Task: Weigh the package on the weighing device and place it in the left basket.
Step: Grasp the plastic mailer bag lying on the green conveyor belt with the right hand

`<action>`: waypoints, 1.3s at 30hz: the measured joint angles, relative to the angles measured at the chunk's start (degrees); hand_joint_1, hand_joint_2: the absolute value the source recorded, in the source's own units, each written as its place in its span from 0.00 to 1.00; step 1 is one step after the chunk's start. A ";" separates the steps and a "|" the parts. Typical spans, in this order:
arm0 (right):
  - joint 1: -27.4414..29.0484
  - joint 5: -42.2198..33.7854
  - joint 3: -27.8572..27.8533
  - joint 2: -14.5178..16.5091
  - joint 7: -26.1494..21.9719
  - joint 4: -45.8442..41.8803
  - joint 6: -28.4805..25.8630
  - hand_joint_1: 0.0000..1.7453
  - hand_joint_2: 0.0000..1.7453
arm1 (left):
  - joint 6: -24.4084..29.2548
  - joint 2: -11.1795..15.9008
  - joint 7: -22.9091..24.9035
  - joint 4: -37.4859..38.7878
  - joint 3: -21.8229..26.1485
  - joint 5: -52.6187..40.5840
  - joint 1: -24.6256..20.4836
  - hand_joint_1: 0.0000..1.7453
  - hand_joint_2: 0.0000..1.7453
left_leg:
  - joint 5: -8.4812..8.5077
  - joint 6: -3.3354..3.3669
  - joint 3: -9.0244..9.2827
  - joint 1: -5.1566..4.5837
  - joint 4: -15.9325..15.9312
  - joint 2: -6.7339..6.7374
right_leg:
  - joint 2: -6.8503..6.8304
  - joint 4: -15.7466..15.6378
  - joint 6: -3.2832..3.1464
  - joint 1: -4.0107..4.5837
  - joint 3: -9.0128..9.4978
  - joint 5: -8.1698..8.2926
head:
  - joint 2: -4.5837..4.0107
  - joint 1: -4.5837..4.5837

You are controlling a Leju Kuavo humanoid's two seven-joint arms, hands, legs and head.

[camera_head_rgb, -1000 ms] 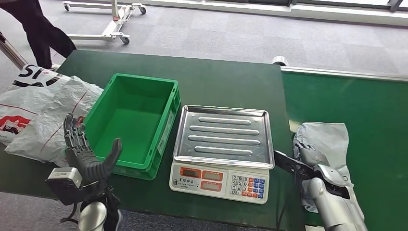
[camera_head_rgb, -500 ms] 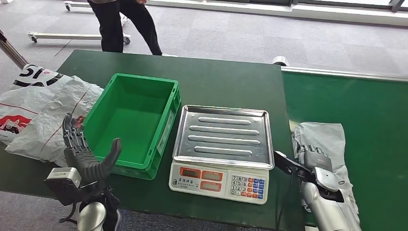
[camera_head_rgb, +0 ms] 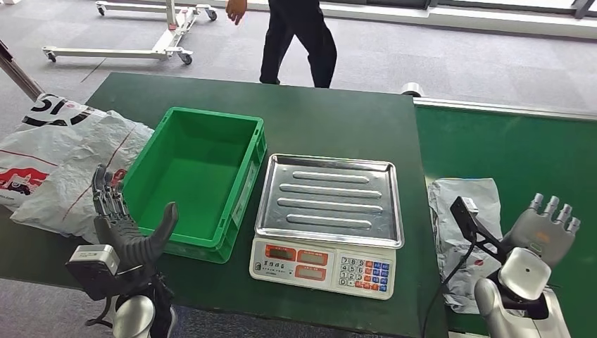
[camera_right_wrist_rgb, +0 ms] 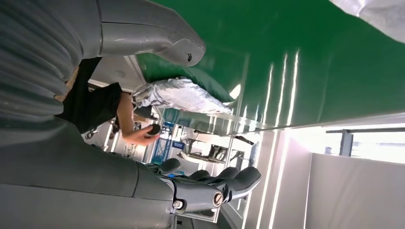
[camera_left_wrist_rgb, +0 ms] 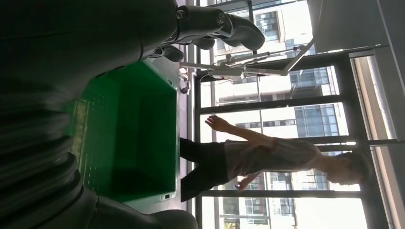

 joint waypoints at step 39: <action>1.00 -0.43 -8.73 3.22 -18.75 16.87 12.45 0.00 1.00 | 0.08 0.02 -0.04 3.22 -0.14 -0.13 -0.59 0.00 1.00 | 0.00 0.01 0.00 0.00 -0.01 -0.09 | -0.12 0.00 0.04 0.00 0.06 -0.06 | 0.00 0.00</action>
